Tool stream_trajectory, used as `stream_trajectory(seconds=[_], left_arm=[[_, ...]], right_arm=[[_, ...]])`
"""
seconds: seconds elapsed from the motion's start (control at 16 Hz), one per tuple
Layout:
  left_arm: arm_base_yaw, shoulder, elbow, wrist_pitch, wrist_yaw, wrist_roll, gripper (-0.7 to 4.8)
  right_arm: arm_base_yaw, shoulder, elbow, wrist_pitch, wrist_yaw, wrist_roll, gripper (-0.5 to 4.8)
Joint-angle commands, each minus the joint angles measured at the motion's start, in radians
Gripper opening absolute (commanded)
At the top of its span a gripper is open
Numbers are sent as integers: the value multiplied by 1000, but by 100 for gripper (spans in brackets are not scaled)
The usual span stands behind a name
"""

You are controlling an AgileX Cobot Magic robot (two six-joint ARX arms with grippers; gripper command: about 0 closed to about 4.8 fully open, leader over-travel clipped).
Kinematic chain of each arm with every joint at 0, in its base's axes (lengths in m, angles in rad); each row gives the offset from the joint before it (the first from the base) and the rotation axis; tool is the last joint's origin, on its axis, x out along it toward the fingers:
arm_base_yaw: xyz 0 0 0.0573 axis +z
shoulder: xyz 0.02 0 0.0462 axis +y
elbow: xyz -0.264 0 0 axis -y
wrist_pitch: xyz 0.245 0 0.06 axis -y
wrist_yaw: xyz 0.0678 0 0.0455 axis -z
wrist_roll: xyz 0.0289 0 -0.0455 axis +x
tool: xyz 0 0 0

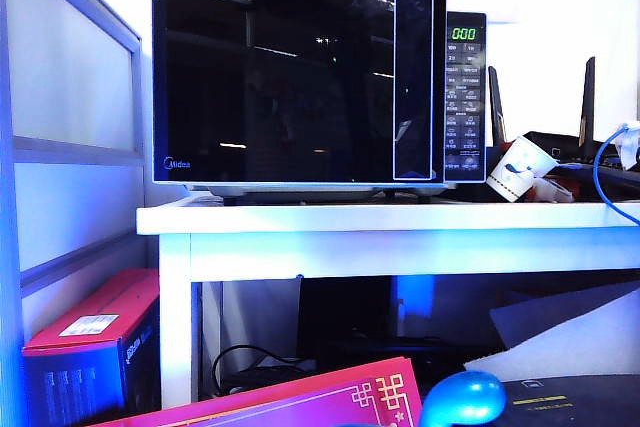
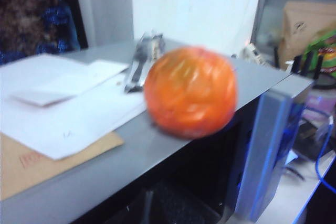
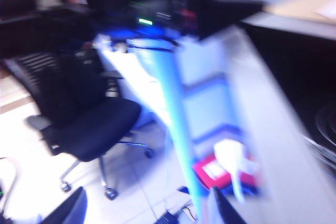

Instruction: Open the microwave door, place the orange inside the microwave, then close the microwave door.

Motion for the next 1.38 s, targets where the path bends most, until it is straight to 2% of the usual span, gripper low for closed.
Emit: stream_trajectory(seconds=[0.06,0.31,0.38,0.56,0.63,0.81,1.13,1.38], left_arm=[[-2,39,3,5,26,0,-5],[-2,84,3,-29,26,0,-5],[-2,86,3,-38,25,0,-6],[-2,86,3,-36,25,1,-5],[-2,86,3,-36,25,1,-5],[-2,86,3,-34,25,1,-5],[-2,85,5,-26,34,0,-5],[-2,80,18,0,51,-21,-5]], right_arm=[[3,-5,3,6,-3,8,305],[3,-6,3,10,1,8,305],[3,-5,3,21,42,7,305],[3,-5,3,29,227,-40,305],[3,-5,3,29,385,-69,305],[3,0,2,46,573,-131,306],[2,93,3,136,617,-134,306],[2,182,3,272,651,-109,306]])
